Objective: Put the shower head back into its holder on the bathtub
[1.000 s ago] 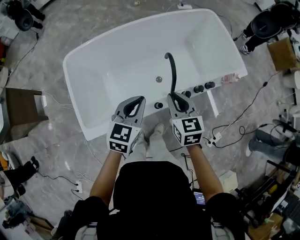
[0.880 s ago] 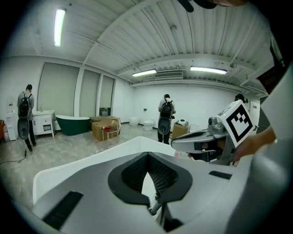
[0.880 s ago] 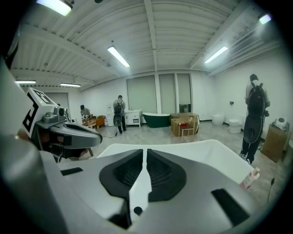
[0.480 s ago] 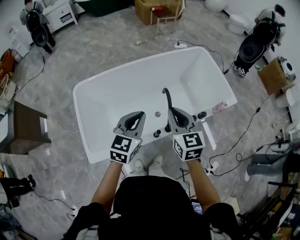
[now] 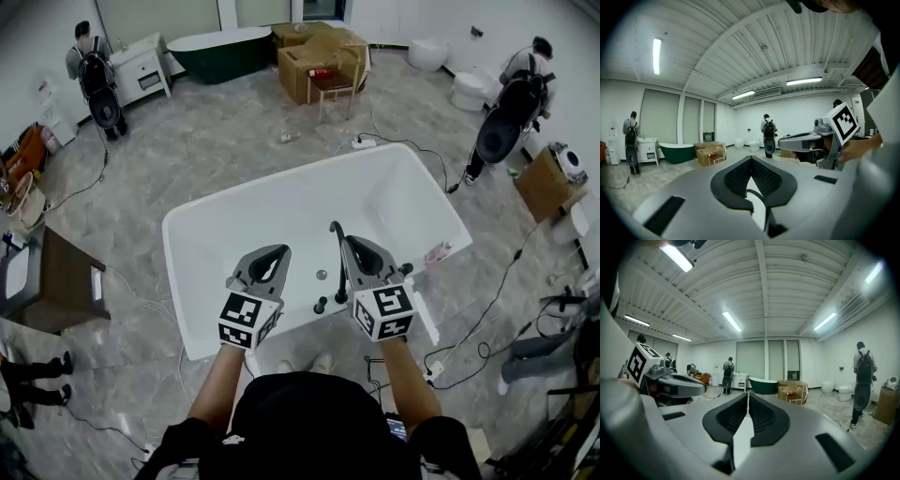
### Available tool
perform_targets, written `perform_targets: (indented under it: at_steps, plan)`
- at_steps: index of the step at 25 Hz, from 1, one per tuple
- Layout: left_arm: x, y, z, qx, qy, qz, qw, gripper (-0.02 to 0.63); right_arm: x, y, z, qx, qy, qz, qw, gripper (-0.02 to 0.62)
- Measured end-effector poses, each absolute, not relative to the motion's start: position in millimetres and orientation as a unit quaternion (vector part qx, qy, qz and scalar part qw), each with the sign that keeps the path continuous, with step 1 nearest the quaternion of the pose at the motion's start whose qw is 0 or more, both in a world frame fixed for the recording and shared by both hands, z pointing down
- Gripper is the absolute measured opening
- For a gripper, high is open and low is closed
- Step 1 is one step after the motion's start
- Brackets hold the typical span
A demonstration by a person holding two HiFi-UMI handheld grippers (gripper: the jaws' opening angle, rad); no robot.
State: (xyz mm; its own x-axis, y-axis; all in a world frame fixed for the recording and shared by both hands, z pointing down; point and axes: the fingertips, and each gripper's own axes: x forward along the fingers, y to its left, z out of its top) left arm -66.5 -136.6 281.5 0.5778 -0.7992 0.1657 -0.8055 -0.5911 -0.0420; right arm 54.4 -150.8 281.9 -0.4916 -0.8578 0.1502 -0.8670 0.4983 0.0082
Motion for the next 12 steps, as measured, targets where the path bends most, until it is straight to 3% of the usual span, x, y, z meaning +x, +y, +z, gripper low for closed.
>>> perform_targets:
  at_steps: [12]
  plan:
    - [-65.8,-132.2,242.6,0.889,-0.454,0.059,-0.025,0.014,48.6,-141.7,241.8,0.497,-0.867,0.002,0.028,0.026]
